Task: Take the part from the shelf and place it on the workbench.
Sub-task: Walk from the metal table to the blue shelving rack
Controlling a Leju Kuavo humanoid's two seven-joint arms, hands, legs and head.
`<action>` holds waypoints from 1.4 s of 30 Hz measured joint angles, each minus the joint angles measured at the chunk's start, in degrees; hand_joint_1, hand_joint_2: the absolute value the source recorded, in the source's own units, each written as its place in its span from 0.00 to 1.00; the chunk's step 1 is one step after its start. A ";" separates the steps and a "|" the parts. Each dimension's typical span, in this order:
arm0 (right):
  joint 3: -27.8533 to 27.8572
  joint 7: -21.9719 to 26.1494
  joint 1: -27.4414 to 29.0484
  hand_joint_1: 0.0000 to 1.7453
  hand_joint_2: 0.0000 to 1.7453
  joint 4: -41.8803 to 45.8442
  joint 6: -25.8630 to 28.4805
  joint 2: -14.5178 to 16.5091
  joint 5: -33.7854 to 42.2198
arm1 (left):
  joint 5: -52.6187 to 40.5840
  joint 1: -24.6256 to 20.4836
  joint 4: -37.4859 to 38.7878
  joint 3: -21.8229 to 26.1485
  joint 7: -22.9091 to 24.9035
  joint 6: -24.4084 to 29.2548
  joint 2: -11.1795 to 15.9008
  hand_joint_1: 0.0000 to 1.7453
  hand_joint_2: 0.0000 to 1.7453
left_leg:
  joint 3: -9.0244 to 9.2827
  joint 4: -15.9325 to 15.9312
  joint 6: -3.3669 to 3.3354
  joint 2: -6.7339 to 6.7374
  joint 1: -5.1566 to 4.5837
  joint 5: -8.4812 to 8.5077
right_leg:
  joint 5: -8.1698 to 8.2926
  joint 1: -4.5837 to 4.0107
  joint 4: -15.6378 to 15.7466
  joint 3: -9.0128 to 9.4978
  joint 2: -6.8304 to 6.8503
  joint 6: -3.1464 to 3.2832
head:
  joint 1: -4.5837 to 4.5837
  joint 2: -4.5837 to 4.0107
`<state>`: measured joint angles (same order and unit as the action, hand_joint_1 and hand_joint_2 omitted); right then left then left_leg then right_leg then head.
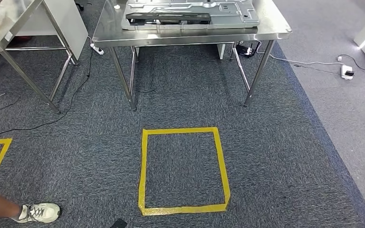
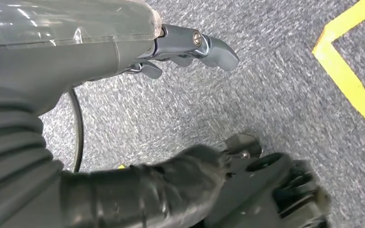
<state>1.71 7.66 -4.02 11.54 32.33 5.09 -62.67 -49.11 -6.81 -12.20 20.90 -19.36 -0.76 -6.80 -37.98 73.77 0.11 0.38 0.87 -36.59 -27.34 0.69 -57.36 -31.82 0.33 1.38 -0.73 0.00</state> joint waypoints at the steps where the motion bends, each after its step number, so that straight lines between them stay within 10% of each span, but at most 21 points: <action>1: 0.01 0.01 0.02 0.00 0.00 0.00 0.08 0.00 -0.02 | 0.00 0.04 0.00 0.00 -0.02 0.00 0.00 0.00 1.00 | 0.21 0.01 0.01 0.00 0.00 0.58 | 0.02 -0.03 -0.14 -0.12 -0.01 -0.01 | 0.01 0.00; 6: 0.06 0.05 -0.07 0.00 0.00 0.00 0.22 0.00 0.03 | -0.01 -0.17 0.00 0.03 -0.03 0.00 0.01 0.00 1.00 | 7.63 -14.44 -0.61 -0.08 -0.07 6.71 | -0.32 -0.31 -1.64 -0.82 -0.11 -0.96 | 0.03 0.00; 11: 0.34 0.11 -0.10 0.00 0.00 0.00 0.15 0.00 0.62 | -0.08 -0.03 0.00 0.04 -0.04 -0.01 -0.05 0.00 1.00 | 7.45 -15.69 -2.31 -0.08 -0.01 7.62 | -1.67 -0.17 -3.65 -1.97 -0.20 -2.62 | 0.05 0.00; 14: 0.72 0.21 -0.08 0.00 0.00 0.00 0.10 0.00 0.79 | -0.08 -0.08 0.00 0.06 -0.08 -0.10 -0.10 0.00 1.00 | 6.95 -15.75 -2.91 0.05 -0.02 8.03 | -7.29 0.05 -13.60 -6.30 -0.25 -3.35 | 0.05 0.00; 16: 0.96 0.21 -0.03 0.00 0.00 0.00 0.07 0.00 0.80 | -0.09 0.05 0.00 0.06 -0.09 -0.16 -0.11 0.00 1.00 | 6.69 -15.56 -2.95 0.09 -0.13 8.07 | -7.92 0.06 -17.12 -7.62 -0.25 -3.42 | 0.05 0.00; 21: 1.41 0.23 -0.19 0.00 0.00 0.00 -0.05 -0.06 0.97 | -0.11 0.04 0.00 0.06 -0.13 -0.21 -0.25 0.00 1.00 | 6.72 -15.49 -2.54 0.01 -0.43 8.17 | -1.06 -0.64 -1.82 0.35 -0.22 -1.66 | 0.04 0.00; 25: 1.76 0.43 -0.27 0.00 0.00 0.00 -0.10 -0.06 1.17 | -0.12 -0.02 0.00 0.06 -0.21 -0.35 -0.29 0.00 1.00 | 6.56 -15.51 -1.25 0.11 -0.43 8.04 | -0.36 -0.52 0.15 0.78 -0.28 -0.68 | 0.05 0.00; 29: 1.79 0.66 -0.30 0.00 0.00 -0.01 -0.11 -0.01 1.27 | -0.14 0.05 0.00 0.06 -0.24 -0.38 -0.22 0.00 1.00 | 1.80 -4.74 -0.43 -0.09 -0.25 1.69 | 0.49 -0.21 1.07 0.69 -0.19 0.30 | 0.02 0.00; 32: 1.79 0.73 -0.16 0.00 0.00 -0.02 -0.13 0.00 1.36 | -0.17 0.28 0.00 0.06 -0.25 -0.41 -0.21 0.00 1.00 | 0.22 -0.75 0.05 -0.08 0.01 1.46 | 0.43 -0.20 0.58 0.38 -0.43 0.21 | 0.02 0.00; 36: 1.80 0.75 -0.28 0.00 0.00 -0.02 -0.13 0.06 1.45 | -0.26 0.24 0.00 0.06 -0.26 -0.43 -0.13 0.00 1.00 | 6.77 -13.97 -0.24 -0.79 0.26 7.21 | -0.13 -0.29 -0.83 -0.10 -1.17 -0.81 | 0.02 0.00; 42: 2.20 0.73 -0.24 0.00 0.00 -0.02 -0.12 0.05 1.55 | -0.54 0.18 0.00 0.06 -0.28 -0.48 -0.13 0.00 1.00 | 7.13 -15.95 -2.32 0.08 0.22 8.22 | -2.31 -0.11 -4.29 -1.99 -1.39 -2.67 | 0.08 0.00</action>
<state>3.91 8.39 -4.26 11.52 32.21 5.14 -61.12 -49.65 -6.64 -12.20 20.96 -19.64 -1.25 -6.93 -30.86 57.82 -2.21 0.46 1.09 -28.37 -29.65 0.58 -61.65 -33.82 -1.06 -1.29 -0.66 0.00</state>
